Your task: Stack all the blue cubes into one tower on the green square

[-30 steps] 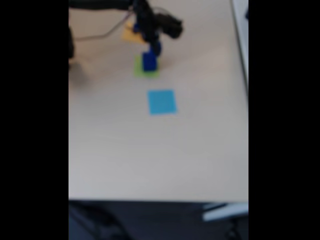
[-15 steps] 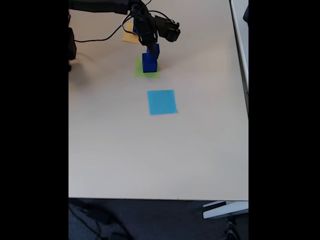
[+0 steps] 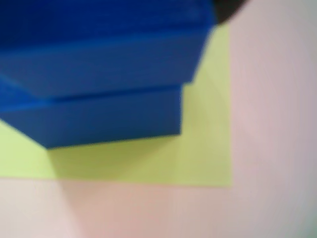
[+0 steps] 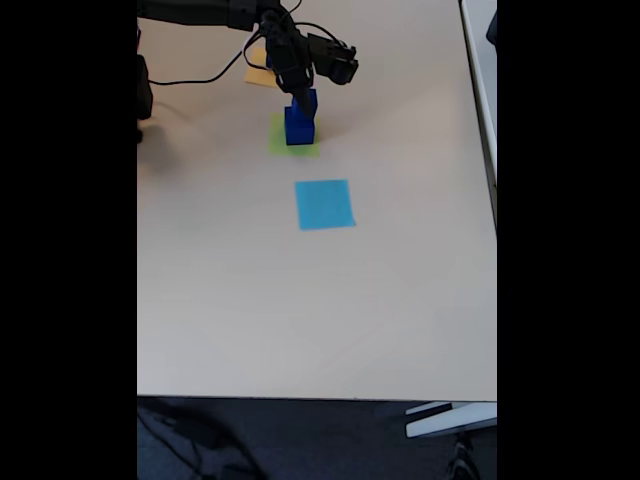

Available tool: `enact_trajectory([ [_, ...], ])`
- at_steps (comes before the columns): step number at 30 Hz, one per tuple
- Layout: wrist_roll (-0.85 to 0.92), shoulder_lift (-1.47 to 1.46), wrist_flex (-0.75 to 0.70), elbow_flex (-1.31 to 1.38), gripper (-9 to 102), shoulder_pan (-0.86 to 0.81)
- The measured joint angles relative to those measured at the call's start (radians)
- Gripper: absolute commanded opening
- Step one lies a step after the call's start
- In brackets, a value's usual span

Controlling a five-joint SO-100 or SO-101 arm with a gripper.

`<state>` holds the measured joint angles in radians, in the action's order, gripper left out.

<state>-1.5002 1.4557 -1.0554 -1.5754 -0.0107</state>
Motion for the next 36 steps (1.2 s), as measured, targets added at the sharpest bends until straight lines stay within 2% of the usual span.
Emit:
enact_trajectory([
  [36,0.028,0.026,0.026,-0.054,1,-0.031],
])
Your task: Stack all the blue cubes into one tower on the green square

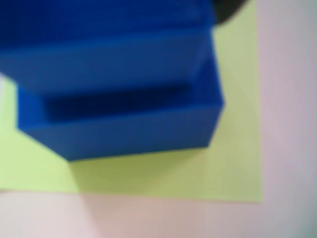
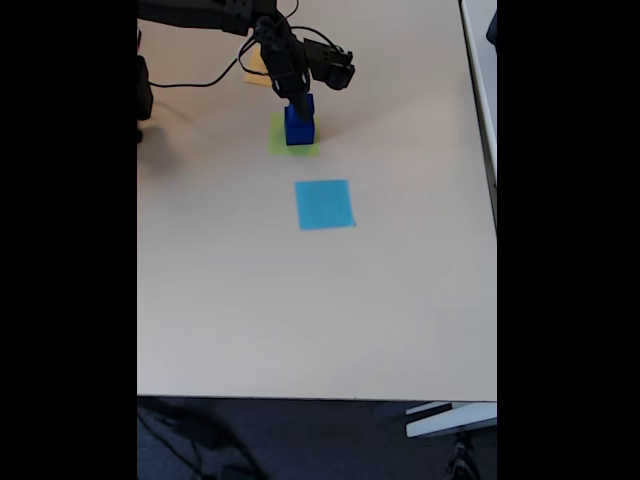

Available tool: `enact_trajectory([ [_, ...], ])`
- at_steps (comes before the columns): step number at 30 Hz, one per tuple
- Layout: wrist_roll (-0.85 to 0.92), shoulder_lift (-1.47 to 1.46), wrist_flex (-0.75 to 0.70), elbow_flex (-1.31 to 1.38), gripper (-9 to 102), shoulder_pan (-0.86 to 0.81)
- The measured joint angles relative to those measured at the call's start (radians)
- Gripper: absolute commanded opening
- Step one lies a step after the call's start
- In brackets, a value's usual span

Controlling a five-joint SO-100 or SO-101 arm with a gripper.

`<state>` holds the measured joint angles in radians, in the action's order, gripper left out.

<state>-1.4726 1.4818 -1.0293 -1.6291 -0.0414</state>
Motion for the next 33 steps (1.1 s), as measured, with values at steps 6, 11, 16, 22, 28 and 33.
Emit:
enact_trajectory([
  [6,0.0,0.0,0.0,0.0,4,0.0],
  [11,0.0,0.0,0.005,0.0,6,0.0],
  [16,0.0,0.0,0.006,0.0,10,0.0],
  [22,0.0,0.0,0.009,-0.002,13,0.0],
  [28,0.0,0.0,0.009,-0.002,16,0.002],
  [33,0.0,0.0,0.009,-0.002,18,0.002],
])
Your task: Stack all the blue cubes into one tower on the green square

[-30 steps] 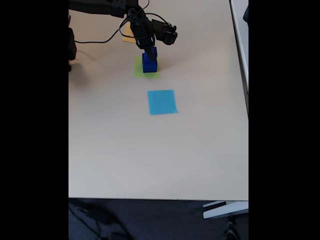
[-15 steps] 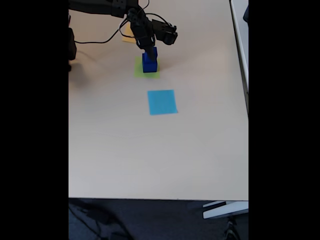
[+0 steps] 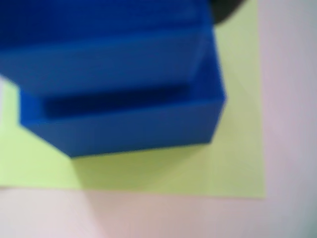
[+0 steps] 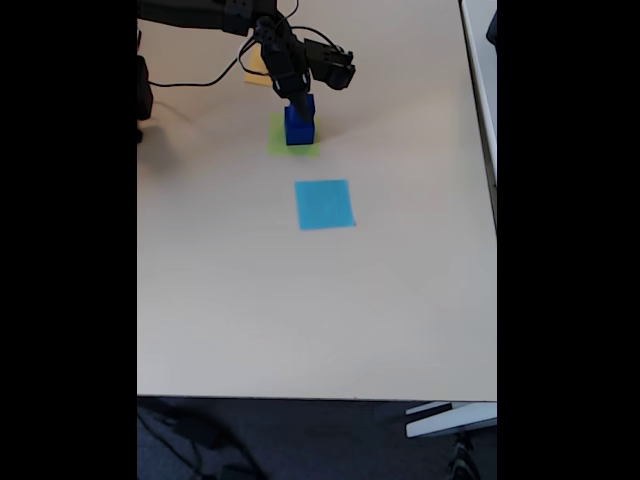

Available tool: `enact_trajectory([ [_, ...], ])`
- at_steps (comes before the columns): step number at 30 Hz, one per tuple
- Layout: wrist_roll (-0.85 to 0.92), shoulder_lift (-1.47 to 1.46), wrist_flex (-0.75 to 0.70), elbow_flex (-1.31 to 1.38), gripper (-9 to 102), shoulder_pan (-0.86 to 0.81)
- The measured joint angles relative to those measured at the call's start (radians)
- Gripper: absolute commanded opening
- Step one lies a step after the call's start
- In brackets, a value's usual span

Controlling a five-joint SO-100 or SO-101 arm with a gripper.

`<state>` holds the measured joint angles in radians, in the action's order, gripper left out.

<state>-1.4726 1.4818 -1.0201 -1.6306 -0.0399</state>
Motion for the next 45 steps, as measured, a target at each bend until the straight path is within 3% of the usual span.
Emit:
enact_trajectory([
  [26,0.0,0.0,0.006,0.0,36,0.0],
  [45,0.028,0.009,0.052,0.0,34,0.026],
])
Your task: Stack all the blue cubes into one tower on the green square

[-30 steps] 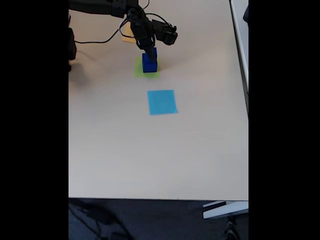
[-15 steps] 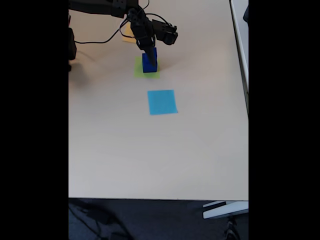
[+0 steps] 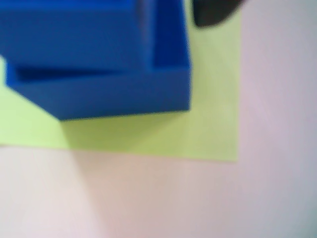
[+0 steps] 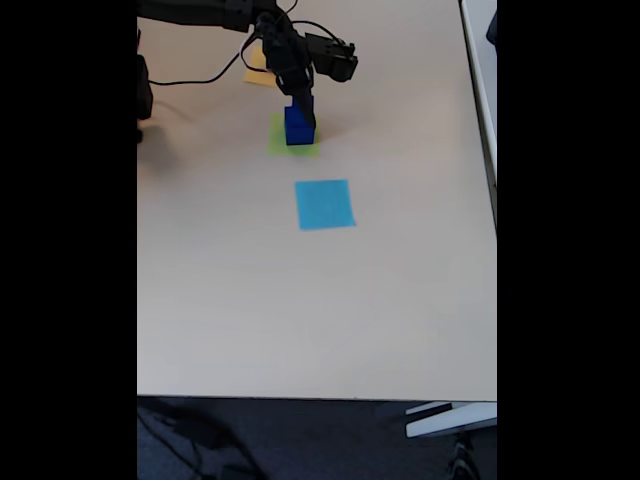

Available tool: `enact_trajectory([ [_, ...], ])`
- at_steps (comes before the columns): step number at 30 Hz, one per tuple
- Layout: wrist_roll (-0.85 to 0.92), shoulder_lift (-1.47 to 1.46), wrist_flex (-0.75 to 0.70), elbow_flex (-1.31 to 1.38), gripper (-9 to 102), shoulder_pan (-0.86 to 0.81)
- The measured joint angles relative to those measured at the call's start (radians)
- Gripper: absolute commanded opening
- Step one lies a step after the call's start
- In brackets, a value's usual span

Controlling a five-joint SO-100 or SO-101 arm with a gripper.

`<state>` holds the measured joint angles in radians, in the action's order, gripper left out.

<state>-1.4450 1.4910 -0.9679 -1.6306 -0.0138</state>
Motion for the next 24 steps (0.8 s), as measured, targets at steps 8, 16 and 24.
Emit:
enact_trajectory([
  [8,0.015,0.005,0.002,0.003,33,-0.002],
  [16,0.018,0.005,0.002,0.003,31,-0.002],
  [24,0.018,0.005,-0.044,0.005,30,0.008],
])
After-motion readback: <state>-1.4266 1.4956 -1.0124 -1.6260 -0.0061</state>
